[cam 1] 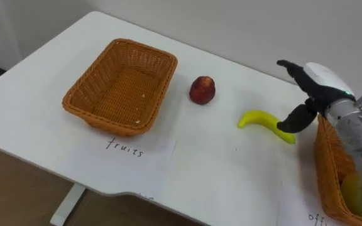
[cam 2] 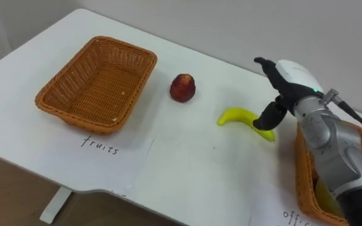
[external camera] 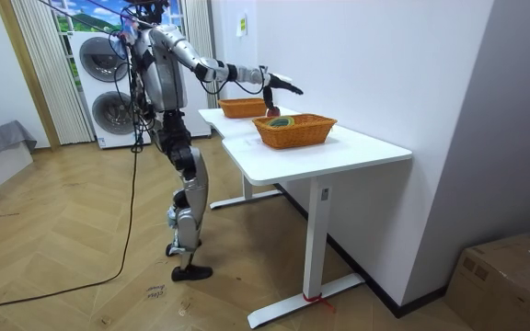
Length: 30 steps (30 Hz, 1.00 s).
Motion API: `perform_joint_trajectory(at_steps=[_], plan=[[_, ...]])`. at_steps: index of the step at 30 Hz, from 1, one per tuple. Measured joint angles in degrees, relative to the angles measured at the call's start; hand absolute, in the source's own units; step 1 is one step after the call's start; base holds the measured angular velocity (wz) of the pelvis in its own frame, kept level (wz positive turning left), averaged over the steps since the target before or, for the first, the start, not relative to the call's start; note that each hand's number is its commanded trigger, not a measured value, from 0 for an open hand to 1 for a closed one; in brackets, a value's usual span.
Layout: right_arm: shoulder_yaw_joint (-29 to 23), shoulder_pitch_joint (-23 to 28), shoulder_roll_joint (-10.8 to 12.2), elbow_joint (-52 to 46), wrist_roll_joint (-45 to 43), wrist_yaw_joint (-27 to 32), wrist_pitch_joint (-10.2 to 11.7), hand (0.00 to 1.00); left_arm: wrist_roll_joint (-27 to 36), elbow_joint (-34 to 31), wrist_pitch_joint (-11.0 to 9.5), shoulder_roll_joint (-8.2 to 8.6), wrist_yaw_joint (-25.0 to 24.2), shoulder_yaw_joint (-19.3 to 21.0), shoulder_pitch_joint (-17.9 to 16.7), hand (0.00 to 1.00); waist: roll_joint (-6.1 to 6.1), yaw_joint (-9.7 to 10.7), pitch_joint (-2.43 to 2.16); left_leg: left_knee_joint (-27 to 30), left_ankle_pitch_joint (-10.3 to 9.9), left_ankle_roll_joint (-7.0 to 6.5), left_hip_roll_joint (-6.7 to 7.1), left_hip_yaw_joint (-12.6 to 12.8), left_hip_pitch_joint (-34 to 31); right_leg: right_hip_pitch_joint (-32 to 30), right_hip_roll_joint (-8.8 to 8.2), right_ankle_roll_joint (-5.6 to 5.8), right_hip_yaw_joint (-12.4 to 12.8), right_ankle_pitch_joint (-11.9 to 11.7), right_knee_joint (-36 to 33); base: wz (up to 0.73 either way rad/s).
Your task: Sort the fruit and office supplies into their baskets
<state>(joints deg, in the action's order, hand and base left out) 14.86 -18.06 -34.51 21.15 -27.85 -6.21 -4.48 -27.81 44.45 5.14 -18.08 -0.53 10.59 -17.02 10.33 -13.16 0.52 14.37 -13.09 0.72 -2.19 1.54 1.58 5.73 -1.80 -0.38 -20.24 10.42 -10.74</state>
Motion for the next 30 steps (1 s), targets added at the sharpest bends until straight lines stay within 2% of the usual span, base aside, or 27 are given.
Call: perform_joint_trajectory(at_steps=[6, 11, 17, 19, 25, 27, 30], plan=[[0.23, 0.00, 0.20, 0.63, 0.11, 0.03, -0.66, 0.00, 0.07, -0.01, 0.75, -0.38, 0.46, -0.46, 0.25, 0.00, 0.01, -0.11, -0.01, 1.36, -0.01, 0.02, -0.06, -0.51, -2.57, -1.74, 0.02, -0.42, -0.45, -0.27, -0.21, 0.04], [0.30, -0.03, 0.33, 1.82, 0.15, 0.27, -0.87, 0.00, 0.05, -0.01, 0.89, -0.55, 1.17, -2.76, 1.15, 0.00, 0.27, -0.67, -0.03, 2.46, -0.02, -0.01, -0.10, -0.62, -4.51, -3.48, -0.08, -0.56, -0.38, -0.38, -1.03, 0.00], [0.29, -0.03, 0.32, 3.15, 0.43, 0.29, -2.65, 0.00, 0.05, -0.12, 1.95, -0.63, 1.65, -4.15, 2.28, 0.00, 0.50, -1.21, -0.05, 3.50, -0.09, -0.08, -0.14, -0.97, -6.22, -4.55, -0.04, -0.68, -0.58, -0.47, -1.23, 0.02], [0.29, -0.05, 0.32, 3.89, 0.83, 0.29, -2.61, 0.00, 0.07, -0.12, 1.97, -0.63, 1.65, -4.63, 2.72, 0.00, 0.43, -1.30, 0.18, 4.39, -0.23, -0.07, -0.21, -1.31, -7.08, -5.03, -0.02, -0.74, -1.02, -0.51, -1.49, 0.05], [0.36, -0.39, 0.39, 9.61, 3.46, 0.29, -2.49, 0.00, 0.07, -0.08, 1.95, -1.07, 1.72, -5.26, 4.30, 0.00, 0.76, -1.69, 0.45, 5.37, -0.28, -0.11, -0.19, -1.91, -8.79, -6.25, -0.09, -0.82, -1.75, -0.55, -2.02, 0.05], [1.50, -2.04, 0.40, 13.18, 3.43, 0.49, -2.52, 0.00, 0.15, 0.18, 1.87, -1.25, 2.60, -5.27, 4.89, 0.00, 0.90, -1.98, 0.69, 5.55, -0.21, -0.04, -0.26, -1.93, -9.82, -7.18, -0.04, -1.03, -1.77, -0.70, -2.09, 0.00], [1.92, -4.09, 0.39, 14.31, 3.99, 1.24, -2.33, 0.00, 0.28, 0.68, 1.58, -1.65, 2.98, -5.51, 5.88, 0.00, 1.10, -1.69, 0.74, 6.55, -0.22, 0.00, -0.58, -1.93, -12.20, -9.27, 0.16, -1.34, -1.83, -0.92, -2.42, 0.00]])
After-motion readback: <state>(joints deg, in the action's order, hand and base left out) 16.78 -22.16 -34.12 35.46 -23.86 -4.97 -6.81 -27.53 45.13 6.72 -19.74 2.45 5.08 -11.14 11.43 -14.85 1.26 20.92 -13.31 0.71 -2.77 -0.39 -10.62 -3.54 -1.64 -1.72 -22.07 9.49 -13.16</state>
